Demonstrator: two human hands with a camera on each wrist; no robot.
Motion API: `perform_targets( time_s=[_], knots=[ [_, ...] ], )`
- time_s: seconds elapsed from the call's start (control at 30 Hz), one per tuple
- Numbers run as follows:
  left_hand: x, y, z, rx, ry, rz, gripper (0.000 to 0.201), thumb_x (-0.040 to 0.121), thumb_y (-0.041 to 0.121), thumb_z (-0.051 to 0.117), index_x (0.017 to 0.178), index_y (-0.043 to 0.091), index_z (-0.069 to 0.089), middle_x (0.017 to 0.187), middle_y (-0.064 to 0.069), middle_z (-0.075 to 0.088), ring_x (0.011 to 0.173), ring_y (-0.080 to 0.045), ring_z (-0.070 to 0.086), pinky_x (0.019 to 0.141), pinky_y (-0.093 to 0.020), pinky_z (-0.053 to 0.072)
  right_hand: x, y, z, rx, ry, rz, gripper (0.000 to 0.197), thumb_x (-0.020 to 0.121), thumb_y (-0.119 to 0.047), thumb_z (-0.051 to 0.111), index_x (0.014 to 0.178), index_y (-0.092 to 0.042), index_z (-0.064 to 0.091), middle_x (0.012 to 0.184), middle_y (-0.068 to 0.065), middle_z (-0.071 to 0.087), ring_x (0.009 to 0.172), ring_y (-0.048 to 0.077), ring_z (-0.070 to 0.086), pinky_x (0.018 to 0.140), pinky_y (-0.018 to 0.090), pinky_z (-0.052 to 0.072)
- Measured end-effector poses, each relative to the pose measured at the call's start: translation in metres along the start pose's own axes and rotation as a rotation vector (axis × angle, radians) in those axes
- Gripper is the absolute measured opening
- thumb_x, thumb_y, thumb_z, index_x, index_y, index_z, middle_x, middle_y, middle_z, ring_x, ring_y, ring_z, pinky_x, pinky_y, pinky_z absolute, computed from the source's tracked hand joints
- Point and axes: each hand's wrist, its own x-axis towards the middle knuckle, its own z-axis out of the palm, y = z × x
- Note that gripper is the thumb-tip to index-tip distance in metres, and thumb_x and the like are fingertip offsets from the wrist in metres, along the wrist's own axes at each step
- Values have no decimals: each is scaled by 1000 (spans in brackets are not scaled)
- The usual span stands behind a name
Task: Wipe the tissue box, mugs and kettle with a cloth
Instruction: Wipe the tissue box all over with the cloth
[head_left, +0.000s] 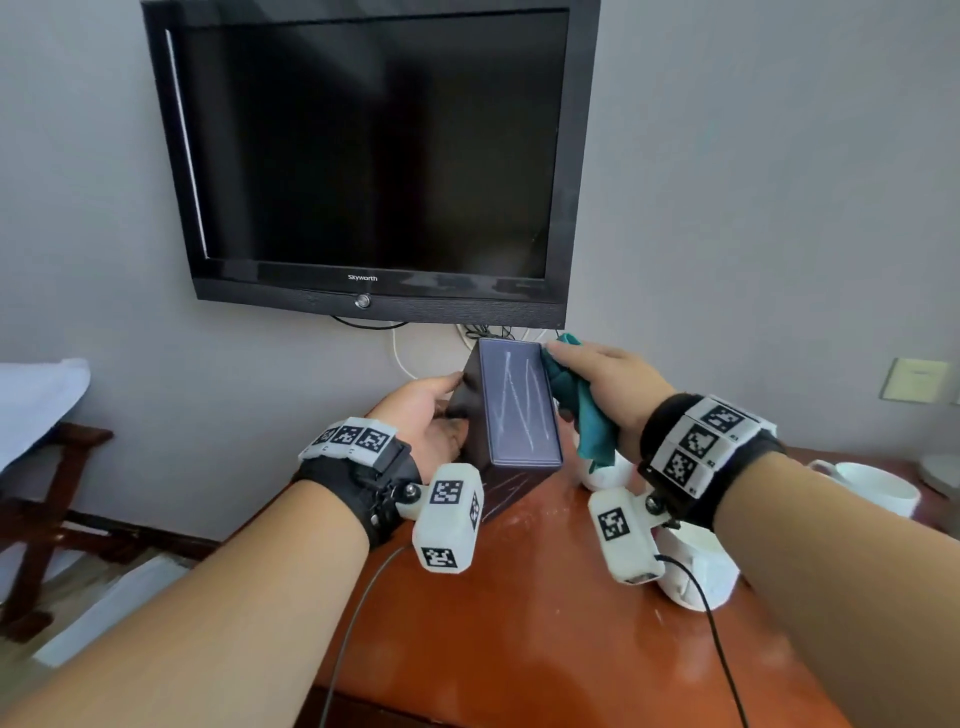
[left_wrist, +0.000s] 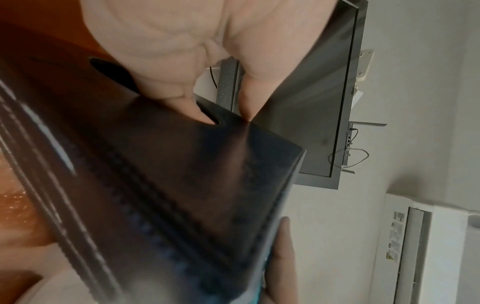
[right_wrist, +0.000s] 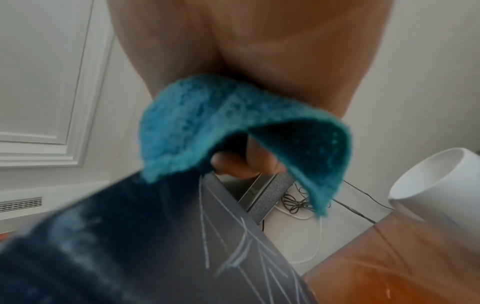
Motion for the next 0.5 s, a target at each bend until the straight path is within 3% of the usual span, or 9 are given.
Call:
perform_targets(
  time_s=[0.17,0.27,0.37,0.43,0.5],
  knots=[
    [-3,3,-4,-42,53,-17,27,104,23,63,84,8,54,66,-13,68,50,-24,69,50,-34,60,5,4,8,37,-14,5,29,92,-42,75,96,-13,74,82,7,72,75,23,64,74,38,53],
    [0,9,-6,12,56,-12,30,104,30,63,86,9,53,72,-14,65,50,-25,68,48,-33,58,9,3,15,-73,6,-15,44,85,-52,75,93,-9,75,77,5,70,70,21,61,72,38,50],
    [4,19,-15,123,65,-4,31,102,35,66,85,10,59,60,-8,64,49,-24,64,53,-32,55,11,-1,26,-190,-8,-77,50,81,-58,71,90,-9,71,74,4,68,67,19,58,71,38,47],
    [6,21,-21,176,91,48,28,98,33,71,86,9,65,64,-8,66,55,-26,65,55,-34,57,11,-5,33,-230,-19,-103,48,89,-53,69,92,-5,68,74,4,67,67,19,57,71,38,47],
    [5,20,-23,177,84,64,25,101,30,68,93,7,68,72,-9,67,63,-27,66,55,-36,61,14,-6,39,-265,0,-96,60,82,-63,68,91,-4,68,74,8,68,67,20,59,71,40,49]
  ],
)
